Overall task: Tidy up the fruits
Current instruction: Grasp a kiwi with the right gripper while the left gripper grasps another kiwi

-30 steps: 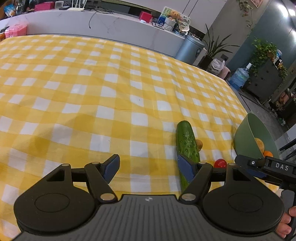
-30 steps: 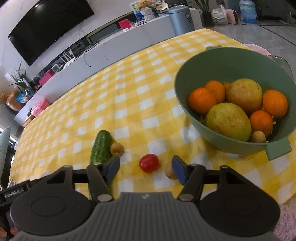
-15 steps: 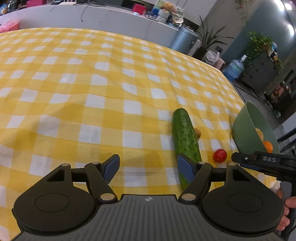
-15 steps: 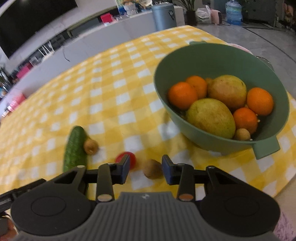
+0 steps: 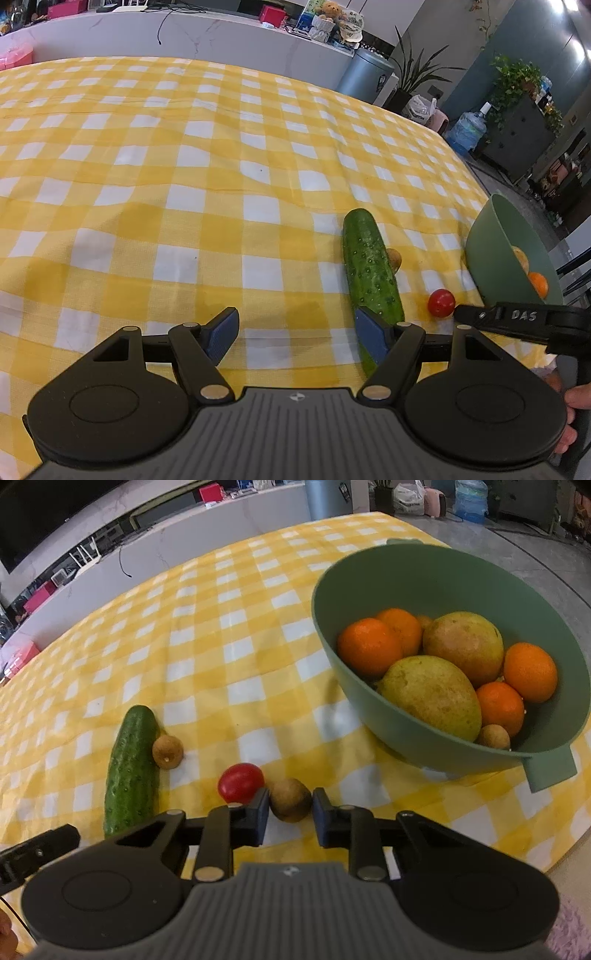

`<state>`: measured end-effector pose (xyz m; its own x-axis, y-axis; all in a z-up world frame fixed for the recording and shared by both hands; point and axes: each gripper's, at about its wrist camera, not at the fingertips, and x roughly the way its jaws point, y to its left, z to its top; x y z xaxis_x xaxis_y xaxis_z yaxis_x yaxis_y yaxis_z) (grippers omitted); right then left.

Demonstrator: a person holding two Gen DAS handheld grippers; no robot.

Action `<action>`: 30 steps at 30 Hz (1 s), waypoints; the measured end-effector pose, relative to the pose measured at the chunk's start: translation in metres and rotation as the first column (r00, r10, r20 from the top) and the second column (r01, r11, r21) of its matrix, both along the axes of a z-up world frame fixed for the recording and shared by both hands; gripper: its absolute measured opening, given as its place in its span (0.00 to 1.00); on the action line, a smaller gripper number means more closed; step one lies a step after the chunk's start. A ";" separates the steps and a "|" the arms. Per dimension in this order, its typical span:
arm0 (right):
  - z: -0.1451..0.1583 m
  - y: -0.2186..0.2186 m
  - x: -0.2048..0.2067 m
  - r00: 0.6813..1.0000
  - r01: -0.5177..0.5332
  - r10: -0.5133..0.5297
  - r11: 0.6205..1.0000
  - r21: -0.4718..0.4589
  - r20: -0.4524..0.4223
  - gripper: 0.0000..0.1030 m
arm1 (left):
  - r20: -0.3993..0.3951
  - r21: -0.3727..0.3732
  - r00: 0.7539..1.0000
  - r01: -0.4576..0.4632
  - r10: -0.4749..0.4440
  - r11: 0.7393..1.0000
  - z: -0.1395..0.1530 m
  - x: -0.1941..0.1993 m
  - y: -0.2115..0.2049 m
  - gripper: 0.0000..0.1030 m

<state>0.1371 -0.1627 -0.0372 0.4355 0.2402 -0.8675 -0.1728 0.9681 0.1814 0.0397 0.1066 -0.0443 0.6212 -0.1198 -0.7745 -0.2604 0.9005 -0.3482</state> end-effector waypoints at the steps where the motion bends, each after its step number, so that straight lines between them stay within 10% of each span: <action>1: 0.002 0.000 -0.001 1.000 -0.006 0.006 1.000 0.006 0.013 0.21 | 0.001 0.002 1.000 -0.002 0.002 1.000 -0.001 0.000 0.000 0.82; 11: 0.009 -0.001 -0.003 0.999 -0.021 0.019 0.998 0.063 0.036 0.21 | 0.107 0.017 0.992 0.071 -0.073 0.997 -0.006 -0.002 -0.007 0.81; 18: 0.010 -0.003 -0.002 0.999 -0.032 0.029 0.996 0.087 0.040 0.21 | 0.255 0.256 0.924 0.219 -0.285 0.941 0.023 -0.006 -0.043 0.81; 30: 0.014 -0.012 -0.002 0.999 -0.037 0.030 0.985 0.170 0.043 0.21 | 0.070 0.606 0.791 0.450 -0.607 0.656 0.023 0.029 -0.105 0.75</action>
